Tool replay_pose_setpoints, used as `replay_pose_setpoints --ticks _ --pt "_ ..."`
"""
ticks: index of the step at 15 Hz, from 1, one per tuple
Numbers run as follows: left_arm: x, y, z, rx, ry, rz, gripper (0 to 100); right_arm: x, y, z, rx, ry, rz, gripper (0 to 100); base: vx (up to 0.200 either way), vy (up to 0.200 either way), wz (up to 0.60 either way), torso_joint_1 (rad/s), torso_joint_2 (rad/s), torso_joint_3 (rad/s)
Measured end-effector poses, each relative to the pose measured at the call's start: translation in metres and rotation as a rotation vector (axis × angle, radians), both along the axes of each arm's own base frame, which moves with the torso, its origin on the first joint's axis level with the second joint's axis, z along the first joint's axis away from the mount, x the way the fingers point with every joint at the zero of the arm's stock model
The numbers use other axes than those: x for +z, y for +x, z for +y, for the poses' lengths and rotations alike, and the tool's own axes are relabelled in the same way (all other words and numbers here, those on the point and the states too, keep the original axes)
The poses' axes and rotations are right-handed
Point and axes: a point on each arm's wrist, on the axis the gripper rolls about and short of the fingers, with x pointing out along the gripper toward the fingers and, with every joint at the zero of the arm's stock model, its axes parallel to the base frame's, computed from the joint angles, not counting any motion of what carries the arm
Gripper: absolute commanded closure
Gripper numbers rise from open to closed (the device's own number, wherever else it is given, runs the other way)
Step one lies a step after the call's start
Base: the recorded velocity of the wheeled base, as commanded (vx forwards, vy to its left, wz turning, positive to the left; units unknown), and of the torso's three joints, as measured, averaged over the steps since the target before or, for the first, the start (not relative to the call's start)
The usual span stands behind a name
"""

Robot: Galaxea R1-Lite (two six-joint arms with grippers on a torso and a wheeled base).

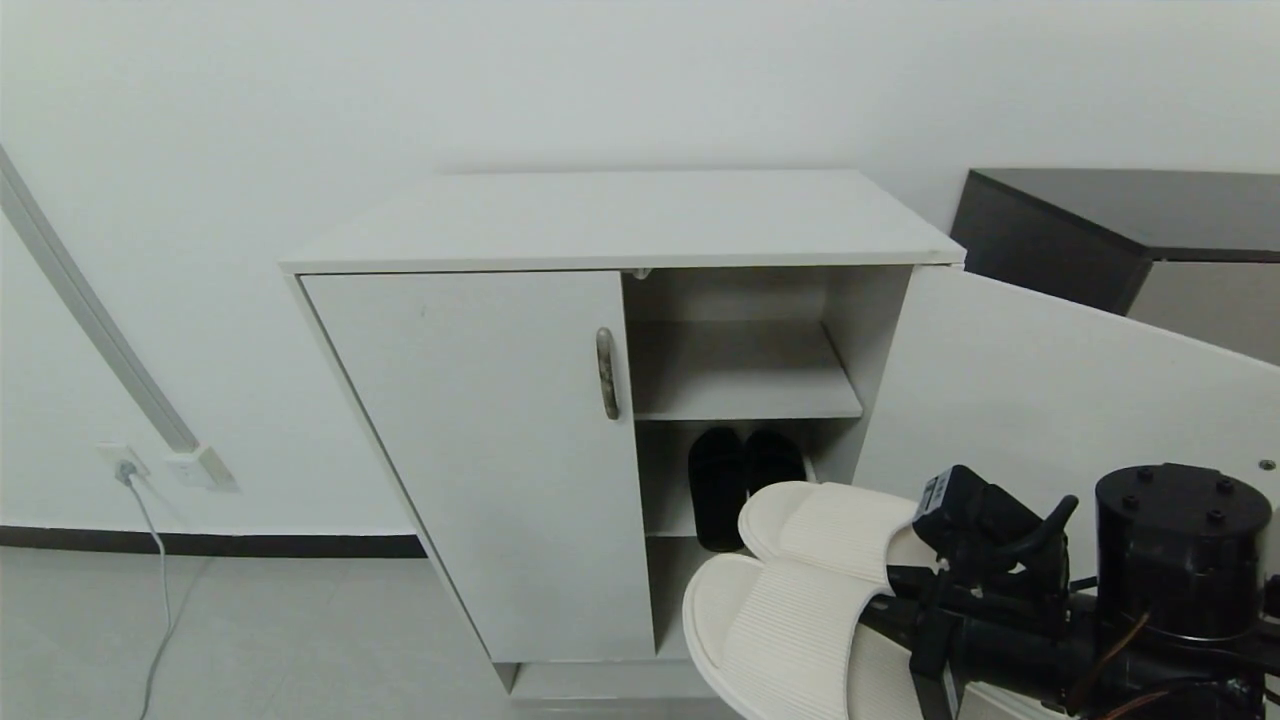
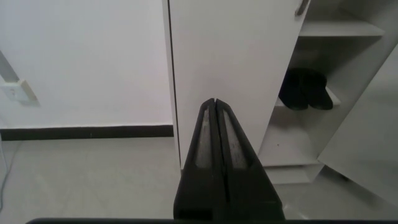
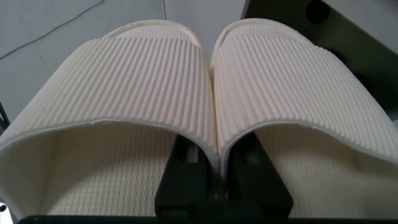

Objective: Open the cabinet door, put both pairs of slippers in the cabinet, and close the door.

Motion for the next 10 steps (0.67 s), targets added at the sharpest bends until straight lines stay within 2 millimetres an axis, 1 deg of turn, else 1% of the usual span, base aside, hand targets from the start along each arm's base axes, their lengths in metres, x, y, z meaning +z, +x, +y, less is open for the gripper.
replay_pose_setpoints --ticks 4,8,10 --pt "0.0 0.0 0.0 0.0 -0.002 0.0 100 -0.0005 -0.0013 0.0003 0.004 0.003 -0.004 100 0.0 0.0 0.0 -0.084 0.45 0.366" --pt "-0.0001 0.0 0.0 0.0 -0.002 0.001 100 -0.0012 -0.002 0.0007 0.008 0.001 -0.002 100 0.0 0.0 0.0 -0.028 0.44 0.409" --pt "-0.0001 0.0 0.0 0.0 -0.002 0.001 100 -0.0019 -0.002 0.0006 0.007 0.0 0.0 100 0.0 0.0 0.0 0.0 0.23 0.227"
